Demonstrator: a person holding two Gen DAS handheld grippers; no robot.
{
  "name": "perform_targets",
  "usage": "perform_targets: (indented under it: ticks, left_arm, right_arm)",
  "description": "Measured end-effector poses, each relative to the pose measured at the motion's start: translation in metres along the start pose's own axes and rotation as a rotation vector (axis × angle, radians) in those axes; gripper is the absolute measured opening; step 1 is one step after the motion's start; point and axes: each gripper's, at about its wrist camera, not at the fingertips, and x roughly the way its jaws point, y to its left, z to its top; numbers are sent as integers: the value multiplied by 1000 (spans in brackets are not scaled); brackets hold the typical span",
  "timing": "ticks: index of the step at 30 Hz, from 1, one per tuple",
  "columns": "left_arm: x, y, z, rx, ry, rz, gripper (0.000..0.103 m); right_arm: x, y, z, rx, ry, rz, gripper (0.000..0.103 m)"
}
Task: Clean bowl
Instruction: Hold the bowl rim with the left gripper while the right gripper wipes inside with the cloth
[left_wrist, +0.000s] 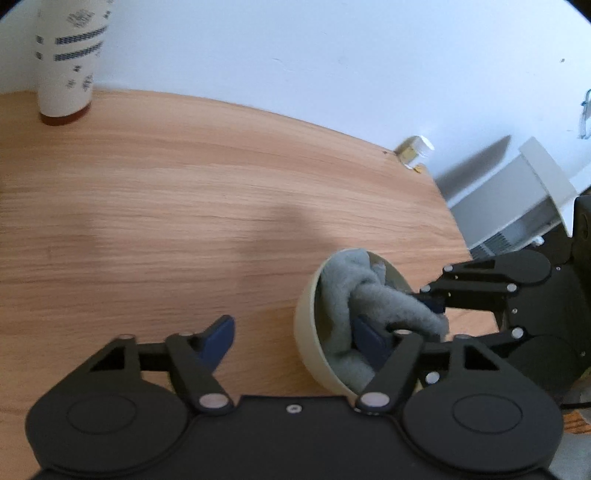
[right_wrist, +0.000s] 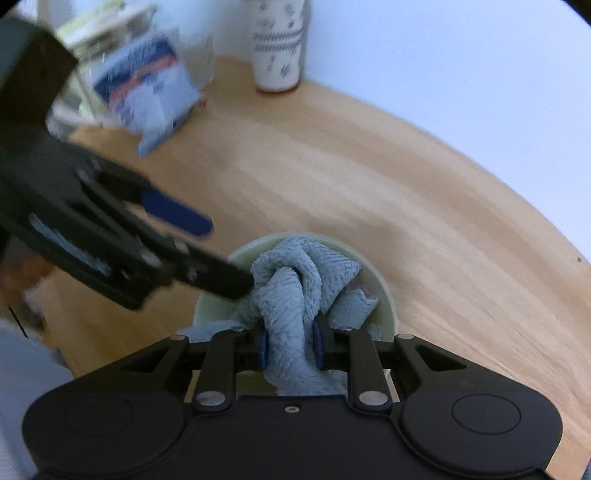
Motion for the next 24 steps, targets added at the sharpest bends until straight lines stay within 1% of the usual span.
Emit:
perform_targets:
  ticks: [1,2,3,4,5,8,11,16,20,23,24]
  left_arm:
    - [0,0,1,7,2,-16,29]
    - [1,1,2,12,9,-36,20]
    - [2,3,4,13,22,-59,18]
    - [4,5,6,10,30,-67,18]
    - [4,6,7,13,33,-71,18]
    - [5,7,11,34,44,-84,17]
    - [4,3,13,78,59,-82,17]
    - [-1,3,11,108,89,-93,17]
    - [-3,5,12,92,85,-91,18]
    - [-3,2,13,94,80,-91,19]
    - [-3,2,13,97,80,-86,19]
  right_arm:
    - [-2,0,-1,-1,-21,3,25]
    - [-3,1,-1,-18,-44,2,25]
    - [-5,-1,2,-28,-51,4,25]
    - [-5,-1,-1,-60,-86,34,25]
    - [-5,-4,1,-71,-90,41,25]
    - [-1,-9,2,-94,-76,58,25]
    - [0,-11,2,-104,-67,72,25]
    - [15,-1,8,-169,-12,89,24]
    - [27,0,16,-161,30,102,23]
    - [35,0,15,-158,92,83,22]
    - [37,1,15,-164,98,79,22]
